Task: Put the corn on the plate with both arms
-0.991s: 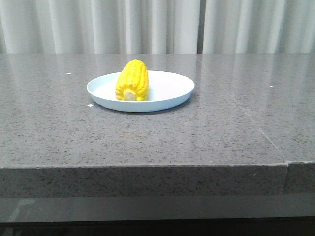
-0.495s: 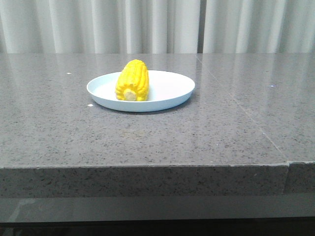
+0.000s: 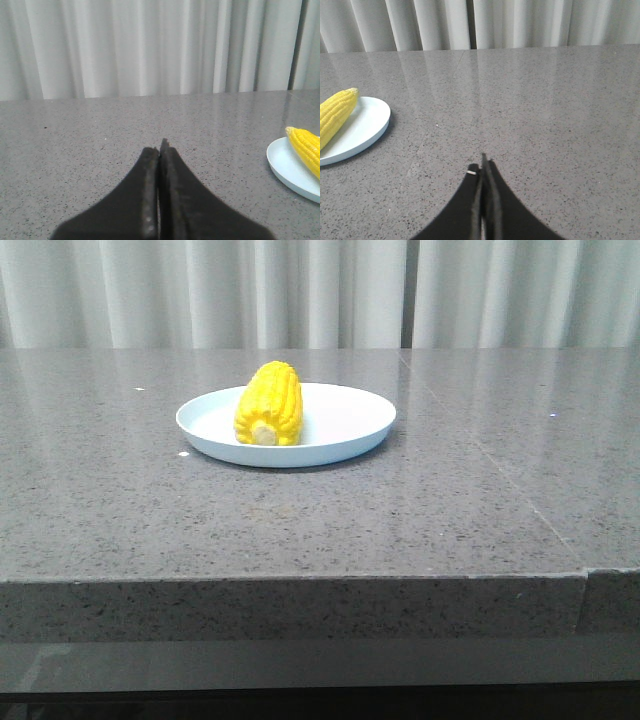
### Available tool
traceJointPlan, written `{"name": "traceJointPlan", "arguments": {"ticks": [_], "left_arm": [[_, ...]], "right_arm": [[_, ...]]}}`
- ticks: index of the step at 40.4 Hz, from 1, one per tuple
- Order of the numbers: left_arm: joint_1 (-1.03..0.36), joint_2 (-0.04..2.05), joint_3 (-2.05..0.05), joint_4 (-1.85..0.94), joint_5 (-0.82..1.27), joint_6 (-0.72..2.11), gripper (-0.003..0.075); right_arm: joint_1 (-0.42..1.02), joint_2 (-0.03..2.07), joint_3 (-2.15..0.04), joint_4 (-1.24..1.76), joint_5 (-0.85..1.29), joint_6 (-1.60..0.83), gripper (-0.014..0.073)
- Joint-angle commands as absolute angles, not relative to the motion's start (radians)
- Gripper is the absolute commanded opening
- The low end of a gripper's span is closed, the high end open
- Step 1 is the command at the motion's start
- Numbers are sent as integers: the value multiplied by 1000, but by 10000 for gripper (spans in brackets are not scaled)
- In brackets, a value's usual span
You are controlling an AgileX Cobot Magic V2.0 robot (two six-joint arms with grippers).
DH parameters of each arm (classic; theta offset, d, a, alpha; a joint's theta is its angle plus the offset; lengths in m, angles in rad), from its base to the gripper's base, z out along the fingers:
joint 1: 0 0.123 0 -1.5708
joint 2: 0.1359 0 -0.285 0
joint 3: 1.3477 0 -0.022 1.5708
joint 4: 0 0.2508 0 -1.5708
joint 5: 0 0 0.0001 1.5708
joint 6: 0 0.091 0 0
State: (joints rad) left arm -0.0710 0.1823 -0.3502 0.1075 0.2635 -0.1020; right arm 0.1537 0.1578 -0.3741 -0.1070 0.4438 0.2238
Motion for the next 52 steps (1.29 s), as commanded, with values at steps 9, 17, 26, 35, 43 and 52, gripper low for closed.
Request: {"name": "traceJointPlan", "arguments": {"ticks": [9,17,26,35,43,52], "left_arm": [[-71,193,-376,109,179,-109,-20],[-49,134,-299,74,172,-109,-20],[-16,3,-135,29,170,-109,-20],[-16,-23,-35,29,145,-109,-20],[-16,-25,9,8,90,-109,-20],[-16,-23,9,0,88,-109,-20]], "right_arm": [[151,168,-400,-125,357,214,-115],[151,168,-400,-125,357,214,-115],[151,168,-400,-125,357,214,-115],[151,168,-400,-125,357,214,-115],[151,168,-400,-125,357,214,-115],[151,168,-400,-125,357,214,-115]]}}
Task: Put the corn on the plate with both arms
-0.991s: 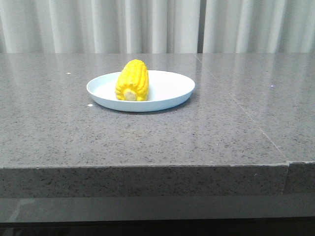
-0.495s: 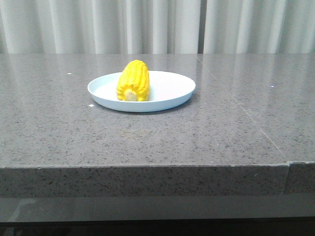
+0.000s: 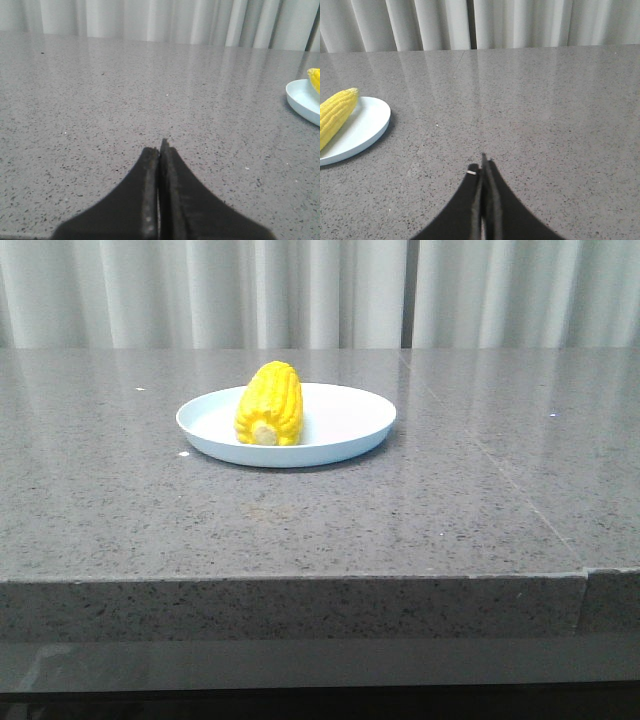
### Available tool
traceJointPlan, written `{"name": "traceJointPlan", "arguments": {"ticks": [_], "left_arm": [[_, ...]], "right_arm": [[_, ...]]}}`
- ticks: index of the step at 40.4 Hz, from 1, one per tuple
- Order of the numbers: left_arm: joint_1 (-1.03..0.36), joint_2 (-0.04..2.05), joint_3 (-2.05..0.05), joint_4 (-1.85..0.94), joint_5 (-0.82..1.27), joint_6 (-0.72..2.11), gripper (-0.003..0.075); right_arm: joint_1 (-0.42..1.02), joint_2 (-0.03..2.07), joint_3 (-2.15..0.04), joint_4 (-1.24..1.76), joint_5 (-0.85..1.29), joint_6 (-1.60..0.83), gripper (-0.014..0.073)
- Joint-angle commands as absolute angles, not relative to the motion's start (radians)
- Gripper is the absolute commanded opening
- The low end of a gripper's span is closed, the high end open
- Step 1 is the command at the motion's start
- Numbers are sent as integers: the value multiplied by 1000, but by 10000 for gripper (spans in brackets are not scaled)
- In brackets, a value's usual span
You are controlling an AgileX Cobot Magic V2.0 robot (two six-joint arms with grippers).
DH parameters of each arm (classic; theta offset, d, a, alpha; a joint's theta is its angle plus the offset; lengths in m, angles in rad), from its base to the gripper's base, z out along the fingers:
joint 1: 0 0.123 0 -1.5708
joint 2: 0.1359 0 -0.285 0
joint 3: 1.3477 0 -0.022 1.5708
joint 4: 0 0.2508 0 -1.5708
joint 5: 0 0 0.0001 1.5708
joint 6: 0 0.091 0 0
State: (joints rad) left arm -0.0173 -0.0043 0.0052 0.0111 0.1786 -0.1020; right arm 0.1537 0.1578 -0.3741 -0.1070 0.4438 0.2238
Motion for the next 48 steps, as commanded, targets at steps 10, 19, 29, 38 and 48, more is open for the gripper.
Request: {"name": "traceJointPlan", "arguments": {"ticks": [10,19,29,38,48], "left_arm": [[-16,-23,9,0,88,-109,-20],[-16,-23,9,0,88,-109,-20],[-16,-23,9,0,88,-109,-20],[-16,-23,9,0,88,-109,-20],[-16,-23,9,0,88,-109,-20]], "right_arm": [[151,168,-400,-125,357,214,-115],[151,168,-400,-125,357,214,-115],[151,168,-400,-125,357,214,-115],[151,167,-398,-138,354,214,-115],[106,137,-273,-91,241,169,-115]]}}
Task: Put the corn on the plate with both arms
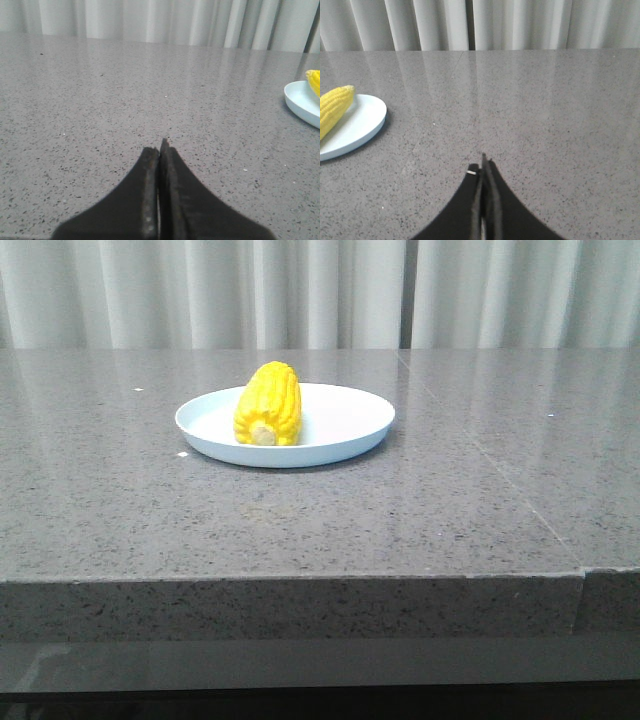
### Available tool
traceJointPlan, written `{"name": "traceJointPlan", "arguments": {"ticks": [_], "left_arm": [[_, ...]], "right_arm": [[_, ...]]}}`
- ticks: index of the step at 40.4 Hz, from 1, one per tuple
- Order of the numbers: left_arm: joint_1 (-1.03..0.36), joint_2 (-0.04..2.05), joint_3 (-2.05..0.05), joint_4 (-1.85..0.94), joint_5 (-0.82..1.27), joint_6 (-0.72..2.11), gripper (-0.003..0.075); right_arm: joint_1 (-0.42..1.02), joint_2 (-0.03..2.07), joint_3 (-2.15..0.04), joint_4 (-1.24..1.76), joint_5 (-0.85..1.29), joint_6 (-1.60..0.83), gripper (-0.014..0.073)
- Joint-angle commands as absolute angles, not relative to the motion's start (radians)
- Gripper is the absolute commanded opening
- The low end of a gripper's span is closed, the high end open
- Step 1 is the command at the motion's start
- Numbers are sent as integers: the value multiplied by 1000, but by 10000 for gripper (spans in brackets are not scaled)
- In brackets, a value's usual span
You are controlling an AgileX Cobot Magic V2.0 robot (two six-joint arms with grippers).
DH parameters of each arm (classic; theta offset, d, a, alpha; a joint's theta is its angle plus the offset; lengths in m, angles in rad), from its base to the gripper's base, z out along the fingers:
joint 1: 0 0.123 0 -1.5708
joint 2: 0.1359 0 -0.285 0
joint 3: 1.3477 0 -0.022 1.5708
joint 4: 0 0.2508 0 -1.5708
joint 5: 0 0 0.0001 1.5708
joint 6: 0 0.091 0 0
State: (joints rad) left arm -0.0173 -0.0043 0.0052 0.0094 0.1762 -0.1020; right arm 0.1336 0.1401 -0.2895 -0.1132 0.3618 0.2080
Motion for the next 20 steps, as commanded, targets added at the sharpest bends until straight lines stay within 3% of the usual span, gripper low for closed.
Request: {"name": "traceJointPlan", "arguments": {"ticks": [1,20], "left_arm": [[-16,-23,9,0,88,-109,-20],[-16,-23,9,0,88,-109,-20]], "right_arm": [[97,127,-257,-69,229,147,-115],[-3,-23,13,58,114,41,-115]]}}
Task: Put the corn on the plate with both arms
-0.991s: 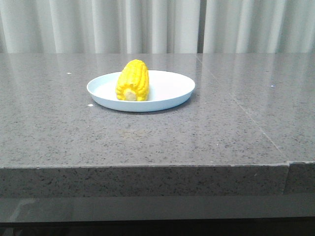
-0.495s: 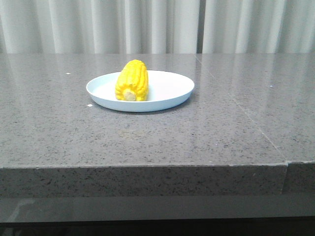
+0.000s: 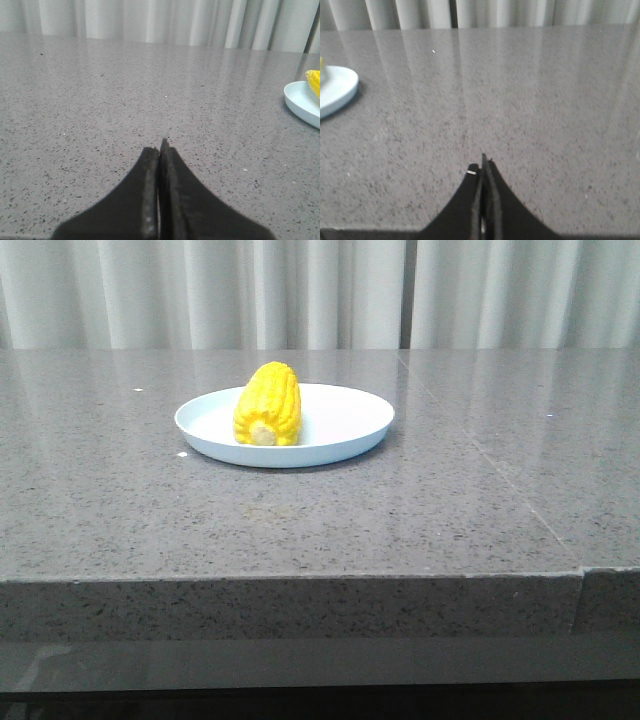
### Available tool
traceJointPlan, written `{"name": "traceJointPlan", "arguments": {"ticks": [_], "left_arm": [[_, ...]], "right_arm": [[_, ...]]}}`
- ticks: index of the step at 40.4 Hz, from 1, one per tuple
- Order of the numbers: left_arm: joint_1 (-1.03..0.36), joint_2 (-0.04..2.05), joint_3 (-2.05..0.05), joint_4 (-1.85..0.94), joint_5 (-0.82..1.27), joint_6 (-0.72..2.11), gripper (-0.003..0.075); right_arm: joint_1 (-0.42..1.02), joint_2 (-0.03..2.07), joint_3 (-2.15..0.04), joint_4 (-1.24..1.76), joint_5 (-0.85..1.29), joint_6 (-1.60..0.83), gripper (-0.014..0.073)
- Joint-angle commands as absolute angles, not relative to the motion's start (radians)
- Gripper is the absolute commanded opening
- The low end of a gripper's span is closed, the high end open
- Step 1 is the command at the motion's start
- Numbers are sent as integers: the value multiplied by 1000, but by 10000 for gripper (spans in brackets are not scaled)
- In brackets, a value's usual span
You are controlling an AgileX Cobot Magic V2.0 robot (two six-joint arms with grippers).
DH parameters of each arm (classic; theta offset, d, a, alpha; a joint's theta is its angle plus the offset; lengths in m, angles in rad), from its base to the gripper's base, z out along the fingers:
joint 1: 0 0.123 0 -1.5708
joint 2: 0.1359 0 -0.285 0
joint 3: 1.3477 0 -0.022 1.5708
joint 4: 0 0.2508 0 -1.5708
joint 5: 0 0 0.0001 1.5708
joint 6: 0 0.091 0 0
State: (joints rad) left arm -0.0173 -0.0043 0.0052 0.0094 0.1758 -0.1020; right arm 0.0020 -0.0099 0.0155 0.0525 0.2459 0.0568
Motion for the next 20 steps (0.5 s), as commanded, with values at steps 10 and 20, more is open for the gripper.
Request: {"name": "traceJointPlan", "arguments": {"ticks": [10,20], "left_arm": [[-16,-23,9,0,88,-109,-20],[-16,-23,9,0,88,-109,-20]], "right_arm": [[-3,-23,11,58,111,41,-115],[-3,-23,11,58,111,41,-115]]}}
